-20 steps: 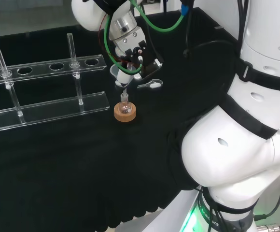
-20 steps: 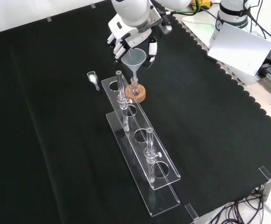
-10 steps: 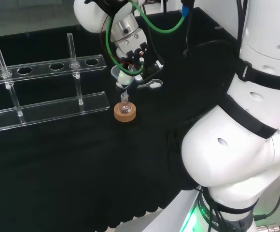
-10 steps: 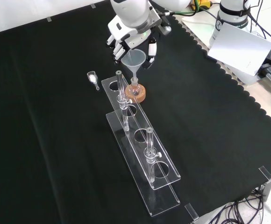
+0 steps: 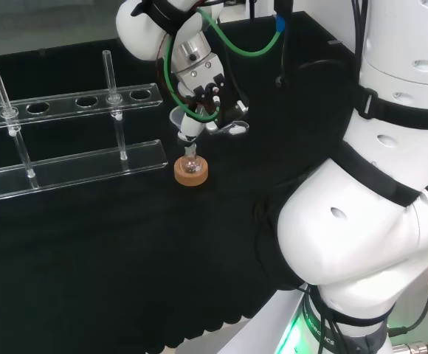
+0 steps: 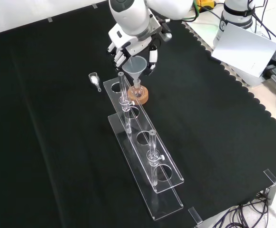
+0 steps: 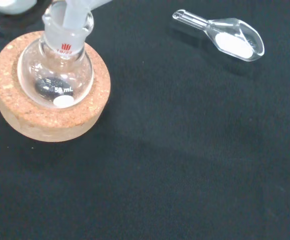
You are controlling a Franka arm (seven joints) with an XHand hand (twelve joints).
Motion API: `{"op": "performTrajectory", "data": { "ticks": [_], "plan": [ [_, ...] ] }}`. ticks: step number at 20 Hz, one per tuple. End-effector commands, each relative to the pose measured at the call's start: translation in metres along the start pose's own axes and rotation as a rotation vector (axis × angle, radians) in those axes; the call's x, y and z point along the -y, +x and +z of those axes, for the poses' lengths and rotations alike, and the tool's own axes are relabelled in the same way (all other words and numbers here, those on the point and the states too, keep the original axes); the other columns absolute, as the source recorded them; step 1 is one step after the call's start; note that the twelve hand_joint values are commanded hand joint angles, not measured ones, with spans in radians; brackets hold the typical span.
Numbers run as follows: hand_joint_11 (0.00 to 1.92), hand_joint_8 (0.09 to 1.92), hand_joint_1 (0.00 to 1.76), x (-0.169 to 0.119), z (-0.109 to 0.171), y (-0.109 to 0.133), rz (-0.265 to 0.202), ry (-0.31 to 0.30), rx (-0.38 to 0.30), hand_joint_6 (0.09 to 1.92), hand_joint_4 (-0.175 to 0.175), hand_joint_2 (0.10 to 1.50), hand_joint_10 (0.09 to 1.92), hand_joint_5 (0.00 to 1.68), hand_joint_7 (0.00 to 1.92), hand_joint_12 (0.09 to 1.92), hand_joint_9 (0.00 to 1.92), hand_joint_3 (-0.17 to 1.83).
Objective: Place the funnel on the round-bottom flask.
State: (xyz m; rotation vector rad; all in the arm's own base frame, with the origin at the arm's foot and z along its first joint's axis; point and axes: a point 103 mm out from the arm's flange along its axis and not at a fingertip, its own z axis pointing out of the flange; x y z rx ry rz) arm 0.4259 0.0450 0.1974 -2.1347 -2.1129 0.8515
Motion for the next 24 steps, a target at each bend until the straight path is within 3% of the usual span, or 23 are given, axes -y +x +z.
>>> {"op": "performTrajectory", "data": {
  "ticks": [1,24],
  "plan": [
    [0.46,0.85,0.81,-0.004,0.004,-0.006,-0.004,0.016,-0.005,0.83,-0.031,0.69,0.62,0.75,0.77,1.32,1.03,0.62],
    [0.46,0.86,0.81,-0.004,0.003,0.005,-0.021,0.017,-0.002,0.83,-0.034,0.69,0.63,0.75,0.76,1.32,1.03,0.62]
  ]
}}
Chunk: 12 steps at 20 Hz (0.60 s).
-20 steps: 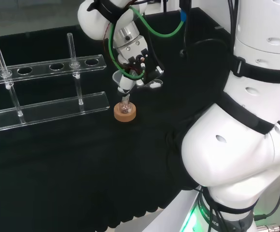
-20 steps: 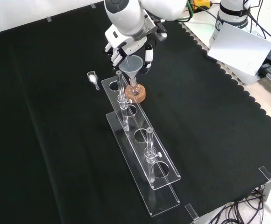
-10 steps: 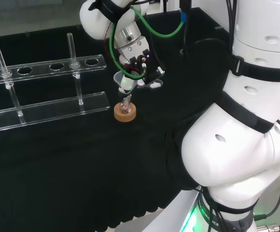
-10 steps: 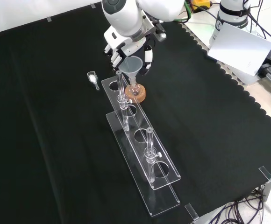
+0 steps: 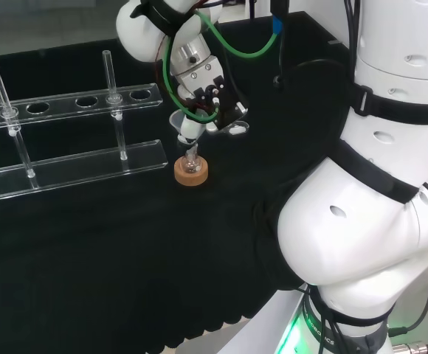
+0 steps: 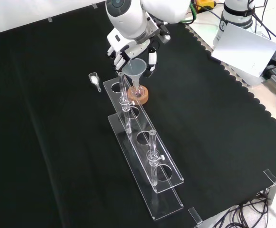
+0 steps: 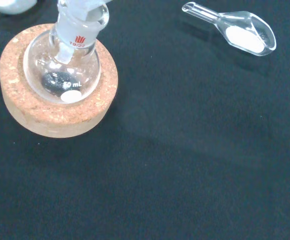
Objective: Place the funnel on the round-bottom flask.
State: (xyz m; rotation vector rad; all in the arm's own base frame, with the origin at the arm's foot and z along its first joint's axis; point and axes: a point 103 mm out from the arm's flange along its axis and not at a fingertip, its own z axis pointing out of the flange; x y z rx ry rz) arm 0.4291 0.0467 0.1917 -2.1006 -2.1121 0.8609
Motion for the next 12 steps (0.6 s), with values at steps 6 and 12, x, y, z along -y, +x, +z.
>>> {"op": "performTrajectory", "data": {
  "ticks": [6,12],
  "plan": [
    [0.46,0.86,0.81,-0.0004,-0.0001,0.005,-0.001,0.008,0.007,0.83,-0.035,0.69,0.63,0.74,0.75,1.32,1.02,0.62],
    [0.46,0.86,0.81,-0.0024,-0.0008,0.0047,0.003,0.017,0.009,0.83,-0.035,0.68,0.63,0.73,0.73,1.32,1.0,0.62]
  ]
}}
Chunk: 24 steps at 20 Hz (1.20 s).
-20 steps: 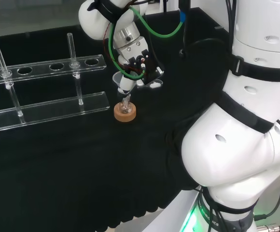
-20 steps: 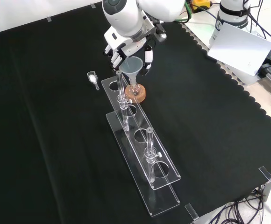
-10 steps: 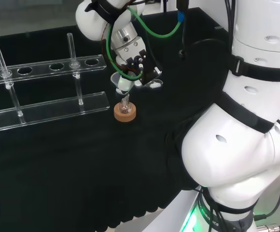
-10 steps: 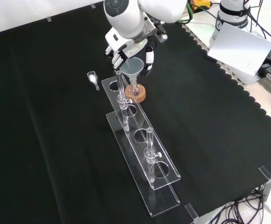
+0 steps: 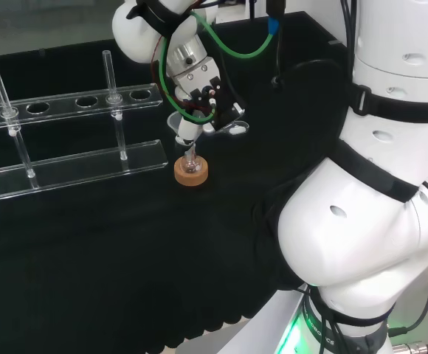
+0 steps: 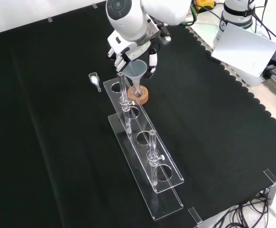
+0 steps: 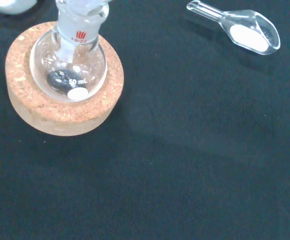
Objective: Place the funnel on the round-bottom flask.
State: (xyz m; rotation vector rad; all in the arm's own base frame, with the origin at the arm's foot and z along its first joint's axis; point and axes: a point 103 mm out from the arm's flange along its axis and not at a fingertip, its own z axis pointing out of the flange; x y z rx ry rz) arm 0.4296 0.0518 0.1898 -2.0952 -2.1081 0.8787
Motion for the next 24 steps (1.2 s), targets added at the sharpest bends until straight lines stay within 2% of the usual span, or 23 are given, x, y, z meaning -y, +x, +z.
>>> {"op": "performTrajectory", "data": {
  "ticks": [1,10,14,24],
  "plan": [
    [0.46,0.87,0.81,-0.0016,-0.0005,-0.0013,0.004,0.006,0.0,0.83,-0.036,0.68,0.64,0.72,0.72,1.32,0.99,0.62],
    [0.44,0.87,0.79,-0.0017,-0.0008,-0.0036,0.002,0.018,-0.005,0.79,-0.047,0.66,0.64,0.54,0.65,1.32,0.91,0.61],
    [0.41,0.87,0.76,-0.0011,-0.0001,-0.0036,0.001,0.019,-0.004,0.68,-0.05,0.65,0.65,0.43,0.6,1.34,0.85,0.61],
    [0.38,0.86,0.73,0.0026,0.0051,-0.0102,0.009,0.037,0.0,0.52,-0.049,0.64,0.65,0.42,0.55,1.35,0.8,0.58]
  ]
}}
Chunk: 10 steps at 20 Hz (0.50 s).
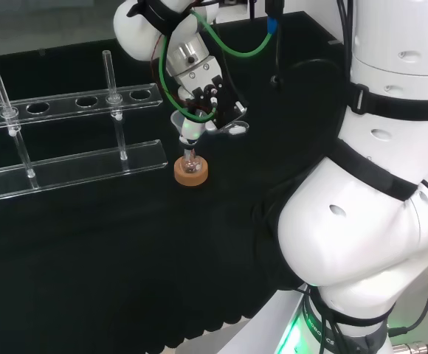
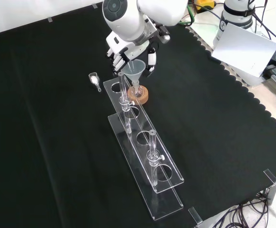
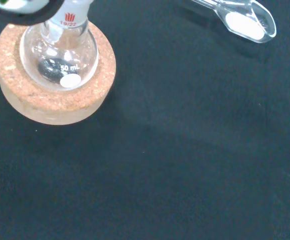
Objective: Place the funnel on the round-bottom flask.
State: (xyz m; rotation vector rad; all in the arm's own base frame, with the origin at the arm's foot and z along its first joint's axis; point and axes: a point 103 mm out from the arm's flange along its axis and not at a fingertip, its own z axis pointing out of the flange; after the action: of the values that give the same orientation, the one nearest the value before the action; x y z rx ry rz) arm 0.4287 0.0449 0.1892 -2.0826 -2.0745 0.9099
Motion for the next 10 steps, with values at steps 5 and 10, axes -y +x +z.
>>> {"op": "performTrajectory", "data": {
  "ticks": [5,10],
  "plan": [
    [0.38,0.85,0.72,0.005,0.0031,-0.0047,0.001,-0.003,-0.007,0.48,-0.049,0.65,0.65,0.42,0.53,1.35,0.79,0.57],
    [0.33,0.78,0.68,0.0063,0.003,-0.0044,-0.011,0.007,-0.005,0.29,-0.046,0.65,0.67,0.38,0.3,1.38,0.54,0.54]
  ]
}}
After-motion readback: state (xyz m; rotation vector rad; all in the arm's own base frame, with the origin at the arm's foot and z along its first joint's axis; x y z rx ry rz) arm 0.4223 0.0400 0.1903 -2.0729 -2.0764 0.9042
